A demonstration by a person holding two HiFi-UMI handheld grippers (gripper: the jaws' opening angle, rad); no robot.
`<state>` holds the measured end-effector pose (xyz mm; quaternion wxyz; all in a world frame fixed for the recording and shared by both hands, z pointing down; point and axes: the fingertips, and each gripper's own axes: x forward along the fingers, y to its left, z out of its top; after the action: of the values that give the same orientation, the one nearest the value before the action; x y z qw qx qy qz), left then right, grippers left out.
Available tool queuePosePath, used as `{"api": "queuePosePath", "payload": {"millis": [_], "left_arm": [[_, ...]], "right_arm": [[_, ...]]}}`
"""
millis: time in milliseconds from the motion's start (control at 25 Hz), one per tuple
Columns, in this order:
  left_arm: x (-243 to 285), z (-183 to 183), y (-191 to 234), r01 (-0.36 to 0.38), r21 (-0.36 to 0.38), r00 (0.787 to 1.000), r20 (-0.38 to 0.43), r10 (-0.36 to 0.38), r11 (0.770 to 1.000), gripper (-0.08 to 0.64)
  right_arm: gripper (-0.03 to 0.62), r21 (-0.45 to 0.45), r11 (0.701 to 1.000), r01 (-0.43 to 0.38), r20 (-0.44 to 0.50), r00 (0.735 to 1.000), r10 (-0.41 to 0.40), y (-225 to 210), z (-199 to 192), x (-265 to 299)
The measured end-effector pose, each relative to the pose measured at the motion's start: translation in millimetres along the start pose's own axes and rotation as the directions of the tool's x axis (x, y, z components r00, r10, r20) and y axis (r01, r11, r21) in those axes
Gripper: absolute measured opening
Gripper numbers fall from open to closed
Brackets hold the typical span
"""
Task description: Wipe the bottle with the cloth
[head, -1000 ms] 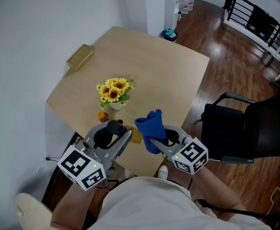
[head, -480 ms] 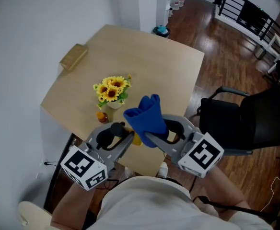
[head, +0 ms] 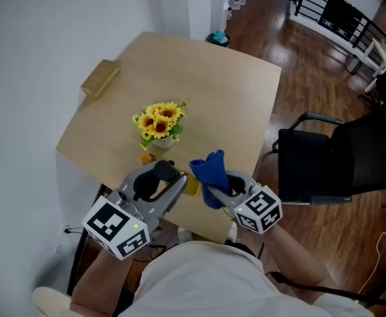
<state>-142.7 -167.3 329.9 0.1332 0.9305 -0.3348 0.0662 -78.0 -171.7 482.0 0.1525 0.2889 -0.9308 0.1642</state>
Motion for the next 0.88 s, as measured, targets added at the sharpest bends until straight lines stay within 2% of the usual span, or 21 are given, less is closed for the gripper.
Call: {"api": "queuePosePath", "payload": {"millis": [120, 200, 440, 680, 880], "left_arm": [[-2.0, 4.5, 2.3, 0.04, -0.023, 0.999, 0.013, -0.04, 0.999, 0.153], [0.2, 6.5, 3.1, 0.057, -0.012, 0.998, 0.011, -0.057, 0.998, 0.155], [21.6, -12.2, 19.0, 0.039, -0.007, 0.999, -0.025, -0.039, 0.999, 0.155], [62.5, -54.6, 42.0, -0.062, 0.008, 0.997, -0.054, 0.063, 0.998, 0.155], [99.0, -98.2, 63.5, -0.192, 0.047, 0.977, -0.085, 0.195, 0.98, 0.155]], "right_arm": [[0.15, 0.047, 0.998, 0.044, -0.081, 0.996, -0.04, -6.8, -46.5, 11.0], [0.15, 0.08, 0.994, 0.076, -0.112, 0.992, -0.066, -8.6, -69.3, 10.0], [0.151, 0.158, 0.975, 0.153, -0.115, 0.984, -0.135, -2.8, -91.2, -34.7], [0.15, 0.203, 0.953, 0.224, -0.091, 0.974, -0.21, 1.3, -93.9, -101.4], [0.15, 0.22, 0.938, 0.267, -0.081, 0.964, -0.255, -7.0, -93.8, -146.9]]}}
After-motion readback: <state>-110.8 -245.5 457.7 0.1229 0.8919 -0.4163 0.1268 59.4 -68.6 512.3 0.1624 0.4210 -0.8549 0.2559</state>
